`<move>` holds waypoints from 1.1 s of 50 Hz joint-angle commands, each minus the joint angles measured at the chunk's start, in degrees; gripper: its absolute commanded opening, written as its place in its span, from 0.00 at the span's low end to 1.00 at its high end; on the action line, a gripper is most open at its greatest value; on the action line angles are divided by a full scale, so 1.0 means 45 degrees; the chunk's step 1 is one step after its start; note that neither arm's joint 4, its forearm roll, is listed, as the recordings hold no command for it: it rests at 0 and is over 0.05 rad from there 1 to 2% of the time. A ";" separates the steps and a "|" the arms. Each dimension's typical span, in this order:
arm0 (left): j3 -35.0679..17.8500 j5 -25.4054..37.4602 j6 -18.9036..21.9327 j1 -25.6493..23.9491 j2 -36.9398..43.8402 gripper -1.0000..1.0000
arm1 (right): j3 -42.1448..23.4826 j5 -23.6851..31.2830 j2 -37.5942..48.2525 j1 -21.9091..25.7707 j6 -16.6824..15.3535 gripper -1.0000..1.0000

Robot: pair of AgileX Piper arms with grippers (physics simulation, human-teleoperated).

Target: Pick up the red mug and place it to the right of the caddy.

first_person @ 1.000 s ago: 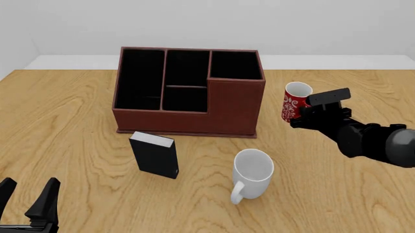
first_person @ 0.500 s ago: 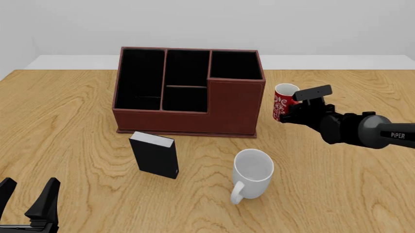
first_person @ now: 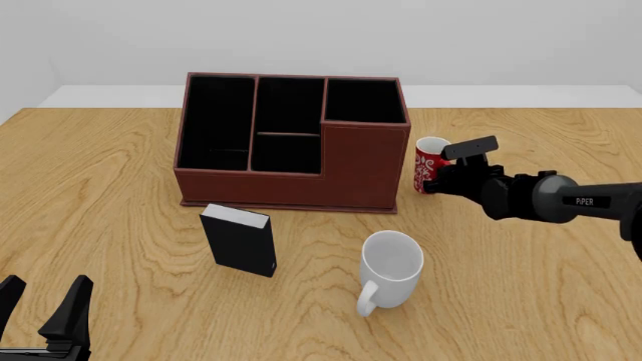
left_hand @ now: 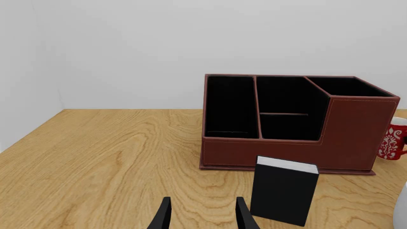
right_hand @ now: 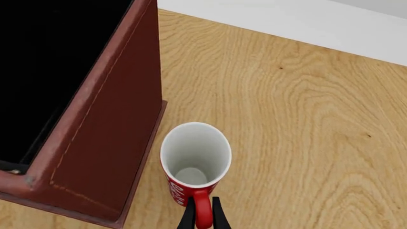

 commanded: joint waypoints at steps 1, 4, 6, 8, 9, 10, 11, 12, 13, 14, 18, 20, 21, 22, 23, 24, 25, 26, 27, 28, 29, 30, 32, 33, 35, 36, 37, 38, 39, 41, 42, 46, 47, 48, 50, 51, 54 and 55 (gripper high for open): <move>0.0000 0.0000 0.0000 0.0000 0.0000 1.00 | -0.0272 -0.0053 0.0370 0.0142 0.0230 0.00; 0.0000 0.0000 0.0000 0.0000 0.0000 1.00 | -0.0267 -0.0055 0.0441 0.0164 0.0227 0.00; 0.0000 0.0000 0.0000 0.0000 0.0000 1.00 | -0.0236 -0.0073 0.0449 0.0173 0.0217 0.00; 0.0000 0.0000 0.0000 0.0000 0.0000 1.00 | -0.0230 -0.0090 0.0482 0.0193 0.0239 0.00; 0.0000 0.0000 0.0000 0.0000 0.0000 1.00 | -0.0216 -0.0110 0.0505 0.0202 0.0231 0.00; 0.0000 0.0000 0.0000 0.0000 0.0000 1.00 | -0.0207 -0.0108 0.0505 0.0202 0.0239 0.00; 0.0000 0.0000 0.0000 0.0000 0.0000 1.00 | -0.0185 -0.0117 0.0508 0.0224 0.0238 0.00; 0.0000 0.0000 0.0000 0.0000 0.0000 1.00 | -0.0165 -0.0129 0.0503 0.0222 0.0221 0.00; 0.0000 0.0000 0.0000 0.0000 0.0000 1.00 | -0.0154 -0.0129 0.0499 0.0233 0.0223 0.00; 0.0000 0.0000 0.0000 0.0000 0.0000 1.00 | -0.0148 -0.0134 0.0502 0.0230 0.0220 0.00; 0.0000 0.0000 0.0000 0.0000 0.0000 1.00 | -0.0088 -0.0167 0.0513 0.0217 0.0219 0.00; 0.0000 0.0000 0.0000 0.0000 0.0000 1.00 | -0.0049 -0.0190 0.0505 0.0213 0.0212 0.00; 0.0000 0.0000 0.0000 0.0000 0.0000 1.00 | -0.0031 -0.0197 0.0494 0.0206 0.0215 0.00; 0.0000 0.0000 0.0000 0.0000 0.0000 1.00 | 0.0013 -0.0219 0.0487 0.0210 0.0243 0.00; 0.0000 0.0000 0.0000 0.0000 0.0000 1.00 | 0.0022 -0.0221 0.0483 0.0206 0.0256 0.00; 0.0000 0.0000 0.0000 0.0000 0.0000 1.00 | 0.0056 -0.0243 0.0490 0.0223 0.0265 0.00; 0.0000 0.0000 0.0000 0.0000 0.0000 1.00 | 0.0079 -0.0273 0.0503 0.0215 0.0260 0.00; 0.0000 0.0000 0.0000 0.0000 0.0000 1.00 | 0.0095 -0.0291 0.0516 0.0229 0.0278 0.00; 0.0000 0.0000 0.0000 0.0000 0.0000 1.00 | 0.0106 -0.0300 0.0517 0.0222 0.0280 0.00; 0.0000 0.0000 0.0000 0.0000 0.0000 1.00 | 0.0135 -0.0304 0.0492 0.0230 0.0285 0.00; 0.0000 0.0000 0.0000 0.0000 0.0000 1.00 | 0.0155 -0.0314 0.0486 0.0242 0.0271 0.00; 0.0000 0.0000 0.0000 0.0000 0.0000 1.00 | 0.0155 -0.0317 0.0488 0.0223 0.0286 0.00; 0.0000 0.0000 0.0000 0.0000 0.0000 1.00 | 0.0183 -0.0326 0.0472 0.0233 0.0303 0.00; 0.0000 0.0000 0.0000 0.0000 0.0000 1.00 | 0.0177 -0.0324 0.0487 0.0207 0.0304 0.00; 0.0000 0.0000 0.0000 0.0000 0.0000 1.00 | 0.0178 -0.0342 0.0513 0.0191 0.0340 0.00; 0.0000 0.0000 0.0000 0.0000 0.0000 1.00 | 0.0191 -0.0363 0.0522 0.0188 0.0329 0.00; 0.0000 0.0000 0.0000 0.0000 0.0000 1.00 | 0.0201 -0.0365 0.0521 0.0197 0.0371 0.00; 0.0000 0.0000 0.0000 0.0000 0.0000 1.00 | 0.0239 -0.0386 0.0498 0.0190 0.0405 0.00; 0.0000 0.0000 0.0000 0.0000 0.0000 1.00 | 0.0260 -0.0397 0.0482 0.0196 0.0417 0.00; 0.0000 0.0000 0.0000 0.0000 0.0000 1.00 | 0.0316 -0.0426 0.0486 0.0201 0.0476 0.00; 0.0000 0.0000 0.0000 0.0000 0.0000 1.00 | 0.0396 -0.0490 0.0504 0.0247 0.0459 0.00; 0.0000 0.0000 0.0000 0.0000 0.0000 1.00 | 0.0477 -0.0566 0.0573 0.0252 0.0597 0.00; 0.0000 0.0000 0.0000 0.0000 0.0000 1.00 | 0.0516 -0.0588 0.0566 0.0269 0.0588 0.00; 0.0000 0.0000 0.0000 0.0000 0.0000 1.00 | 0.0555 -0.0601 0.0548 0.0253 0.0593 0.00; 0.0000 0.0000 0.0000 0.0000 0.0000 1.00 | 0.0645 -0.0623 0.0499 0.0293 0.0645 0.00; 0.0000 0.0000 0.0000 0.0000 0.0000 1.00 | 0.0675 -0.0649 0.0497 0.0275 0.0651 0.00; 0.0000 0.0000 0.0000 0.0000 0.0000 1.00 | 0.0804 -0.0760 0.0507 0.0286 0.0740 0.00; 0.0000 0.0000 0.0000 0.0000 0.0000 1.00 | 0.0849 -0.0787 0.0506 0.0308 0.0754 0.00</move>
